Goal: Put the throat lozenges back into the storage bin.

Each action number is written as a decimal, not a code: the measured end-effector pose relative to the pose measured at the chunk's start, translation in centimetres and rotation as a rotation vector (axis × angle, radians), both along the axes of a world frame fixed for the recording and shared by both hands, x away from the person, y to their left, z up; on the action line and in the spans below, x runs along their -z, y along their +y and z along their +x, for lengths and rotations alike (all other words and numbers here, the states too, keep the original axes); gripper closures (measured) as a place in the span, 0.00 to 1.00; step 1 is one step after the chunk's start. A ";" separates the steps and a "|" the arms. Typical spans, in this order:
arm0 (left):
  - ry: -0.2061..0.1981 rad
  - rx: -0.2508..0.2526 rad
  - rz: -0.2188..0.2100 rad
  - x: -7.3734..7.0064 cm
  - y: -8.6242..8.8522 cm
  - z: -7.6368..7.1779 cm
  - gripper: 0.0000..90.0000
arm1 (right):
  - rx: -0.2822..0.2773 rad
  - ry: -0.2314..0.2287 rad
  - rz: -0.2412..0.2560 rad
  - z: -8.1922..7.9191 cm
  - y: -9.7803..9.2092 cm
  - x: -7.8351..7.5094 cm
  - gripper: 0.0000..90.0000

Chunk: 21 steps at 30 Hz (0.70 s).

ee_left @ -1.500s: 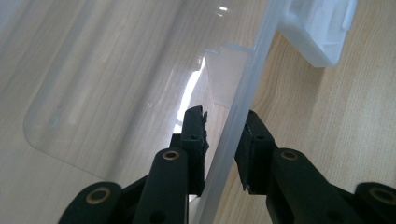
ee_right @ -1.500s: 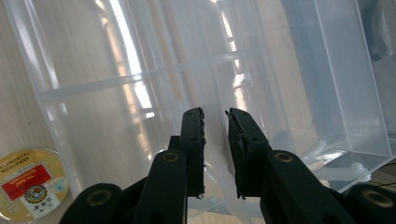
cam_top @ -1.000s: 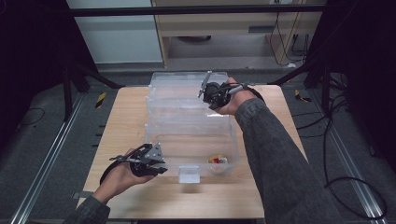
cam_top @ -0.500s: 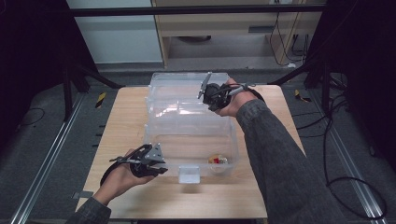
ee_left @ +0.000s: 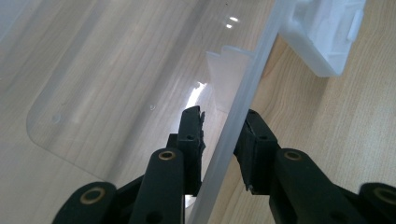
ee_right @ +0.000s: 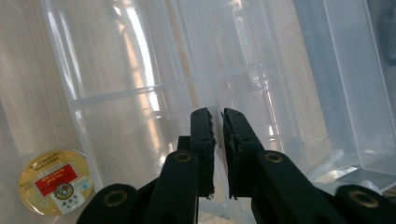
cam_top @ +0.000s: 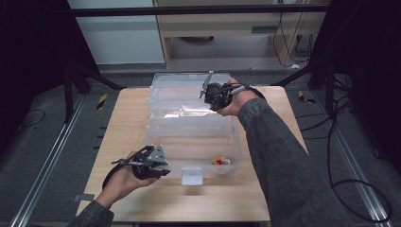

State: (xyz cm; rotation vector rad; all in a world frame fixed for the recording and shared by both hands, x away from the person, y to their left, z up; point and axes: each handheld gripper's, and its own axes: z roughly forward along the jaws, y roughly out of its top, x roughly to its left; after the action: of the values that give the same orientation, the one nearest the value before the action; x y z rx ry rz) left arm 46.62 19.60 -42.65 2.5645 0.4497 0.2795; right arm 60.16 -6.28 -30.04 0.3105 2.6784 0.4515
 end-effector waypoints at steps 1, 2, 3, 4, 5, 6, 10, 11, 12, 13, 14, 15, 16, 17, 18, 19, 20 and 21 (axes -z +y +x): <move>0.000 -0.002 -0.001 0.0 0.0 0.0 0.80 | 0.000 0.000 0.000 0.0 0.0 0.0 0.93; 0.001 -0.002 -0.001 0.0 0.0 0.0 0.80 | -0.005 -0.001 0.000 -0.1 0.0 -0.1 0.94; 0.003 -0.005 -0.001 0.0 0.0 0.0 0.80 | -0.010 0.003 0.009 -0.3 -0.1 -0.1 0.94; 0.002 -0.007 -0.002 0.0 0.0 0.0 0.79 | -0.009 0.003 0.006 -0.3 -0.1 -0.2 0.94; 0.002 -0.010 -0.003 0.0 0.0 0.0 0.79 | -0.010 0.002 0.010 -0.4 -0.1 -0.2 0.94; 0.001 -0.011 -0.004 0.0 0.0 0.0 0.79 | -0.010 0.001 0.010 -0.6 -0.1 -0.2 0.94; 0.002 -0.015 -0.004 0.0 0.0 -0.1 0.79 | -0.020 -0.004 0.009 -1.2 -0.1 -0.4 0.94; 0.002 -0.014 -0.007 0.1 -0.1 -0.1 0.79 | -0.020 -0.003 0.013 -1.4 -0.1 -0.4 0.95; 0.002 -0.014 -0.007 0.1 -0.1 -0.1 0.79 | -0.021 -0.006 0.013 -1.5 -0.1 -0.5 0.95; 0.004 -0.012 -0.005 0.0 0.0 -0.1 0.79 | -0.021 -0.004 0.013 -1.6 -0.1 -0.5 0.95; 0.004 -0.012 -0.005 0.0 0.0 -0.1 0.79 | -0.021 -0.004 0.013 -1.6 -0.1 -0.5 0.95; 0.003 -0.013 -0.005 0.0 0.0 -0.1 0.79 | -0.022 -0.006 0.010 -1.8 -0.1 -0.6 0.95; 0.003 -0.013 -0.005 0.0 0.0 -0.1 0.79 | -0.022 -0.006 0.010 -1.8 -0.1 -0.6 0.95; 0.003 -0.014 -0.006 0.0 0.0 -0.1 0.79 | -0.025 -0.008 0.008 -1.9 -0.1 -0.6 0.95; 0.003 -0.014 -0.006 0.0 0.0 -0.1 0.79 | -0.026 -0.006 0.008 -2.0 0.0 -0.6 0.95; 0.003 -0.014 -0.006 0.0 0.0 -0.1 0.79 | -0.027 -0.008 0.004 -2.1 0.0 -0.7 0.95; 0.003 -0.013 -0.006 0.0 0.0 -0.1 0.79 | -0.027 -0.008 0.004 -2.1 0.0 -0.7 0.95; 0.002 -0.013 -0.006 0.1 0.0 -0.1 0.79 | -0.033 -0.011 0.010 -2.3 0.0 -0.6 0.95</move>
State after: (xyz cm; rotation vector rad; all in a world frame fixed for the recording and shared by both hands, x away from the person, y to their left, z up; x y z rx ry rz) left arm 46.49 19.56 -42.70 2.5566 0.4669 0.2798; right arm 57.90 -6.31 -29.40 0.2666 2.6747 0.4754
